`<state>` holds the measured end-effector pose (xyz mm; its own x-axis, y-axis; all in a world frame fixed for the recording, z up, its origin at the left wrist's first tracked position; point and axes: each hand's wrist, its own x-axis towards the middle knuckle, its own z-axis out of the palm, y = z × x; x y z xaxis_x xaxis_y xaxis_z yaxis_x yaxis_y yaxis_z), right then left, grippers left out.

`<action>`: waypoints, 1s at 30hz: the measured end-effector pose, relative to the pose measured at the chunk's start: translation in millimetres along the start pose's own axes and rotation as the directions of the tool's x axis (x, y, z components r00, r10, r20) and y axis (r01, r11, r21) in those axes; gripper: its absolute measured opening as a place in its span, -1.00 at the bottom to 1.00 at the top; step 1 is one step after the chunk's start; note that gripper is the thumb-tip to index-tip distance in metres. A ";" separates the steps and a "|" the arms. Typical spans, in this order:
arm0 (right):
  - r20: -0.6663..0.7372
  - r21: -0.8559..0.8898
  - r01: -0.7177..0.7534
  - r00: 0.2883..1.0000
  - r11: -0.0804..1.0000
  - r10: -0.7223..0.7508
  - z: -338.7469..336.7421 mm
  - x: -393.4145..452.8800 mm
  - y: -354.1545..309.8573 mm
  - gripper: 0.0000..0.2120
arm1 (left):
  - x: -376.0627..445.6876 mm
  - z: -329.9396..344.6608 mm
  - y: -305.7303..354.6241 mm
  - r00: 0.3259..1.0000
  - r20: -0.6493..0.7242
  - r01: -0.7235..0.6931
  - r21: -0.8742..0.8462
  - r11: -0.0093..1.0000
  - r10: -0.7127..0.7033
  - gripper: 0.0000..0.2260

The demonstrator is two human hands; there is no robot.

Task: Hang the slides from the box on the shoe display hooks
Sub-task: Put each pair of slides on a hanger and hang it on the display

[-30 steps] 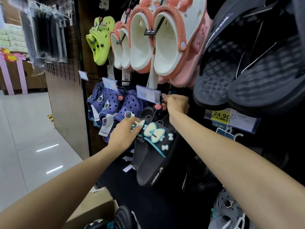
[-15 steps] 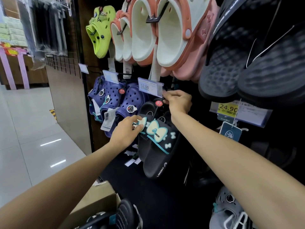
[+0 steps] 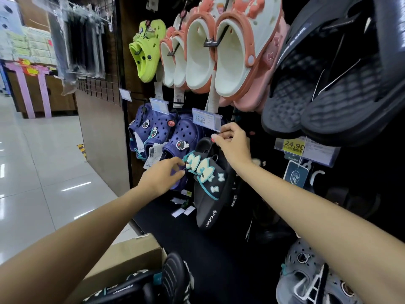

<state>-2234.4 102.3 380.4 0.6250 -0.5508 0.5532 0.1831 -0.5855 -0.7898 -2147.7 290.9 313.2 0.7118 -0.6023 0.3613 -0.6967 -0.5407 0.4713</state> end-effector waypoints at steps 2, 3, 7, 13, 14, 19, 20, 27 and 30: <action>0.074 -0.071 0.050 0.996 0.996 -0.045 0.1 -14.0 -7.0 -0.86 | -12.0 -13.1 -5.5 1.000 -0.001 0.017 0.056 0.998 -0.017 -0.80; 0.104 -0.085 0.068 0.993 0.994 -0.059 1.3 -22.2 -11.3 -0.87 | -18.8 -20.0 -9.1 1.000 -0.001 0.027 0.080 0.996 -0.027 -0.81; 0.259 -0.171 0.084 0.965 0.982 -0.037 19.8 -56.2 -22.6 -0.92 | -51.6 -43.3 -28.7 0.997 0.031 0.057 0.194 0.979 -0.064 -0.82; 0.720 -0.343 0.265 0.690 0.901 0.071 68.7 -111.2 -21.6 -0.91 | -121.5 -57.6 -60.3 0.985 0.096 0.102 0.334 0.937 -0.141 -0.81; 0.761 -0.357 0.297 0.643 0.886 0.091 77.5 -121.3 -20.7 -0.90 | -132.9 -57.9 -67.4 0.983 0.101 0.110 0.355 0.928 -0.155 -0.80; 0.858 -0.380 0.379 0.484 0.844 0.169 116.8 -170.5 -10.4 -0.92 | -180.3 -53.6 -101.6 0.955 0.174 0.145 0.430 0.891 -0.240 -0.77; 0.865 -0.387 0.377 0.464 0.841 0.190 123.5 -178.5 -6.2 -0.92 | -187.9 -50.5 -108.3 0.948 0.191 0.151 0.439 0.886 -0.256 -0.77; 0.879 -0.435 0.373 0.371 0.820 0.298 149.7 -219.6 30.6 -0.91 | -224.8 -15.0 -142.3 0.899 0.286 0.171 0.468 0.867 -0.332 -0.76; 0.887 -0.444 0.391 0.321 0.806 0.333 157.9 -232.4 47.5 -0.87 | -232.4 5.0 -157.2 0.888 0.310 0.160 0.483 0.861 -0.339 -0.76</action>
<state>-2251.2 296.5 172.4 0.9344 0.1559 -0.3203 0.0549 -0.9515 -0.3029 -2204.0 512.9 151.1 0.8409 -0.5339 -0.0882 -0.5289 -0.8454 0.0749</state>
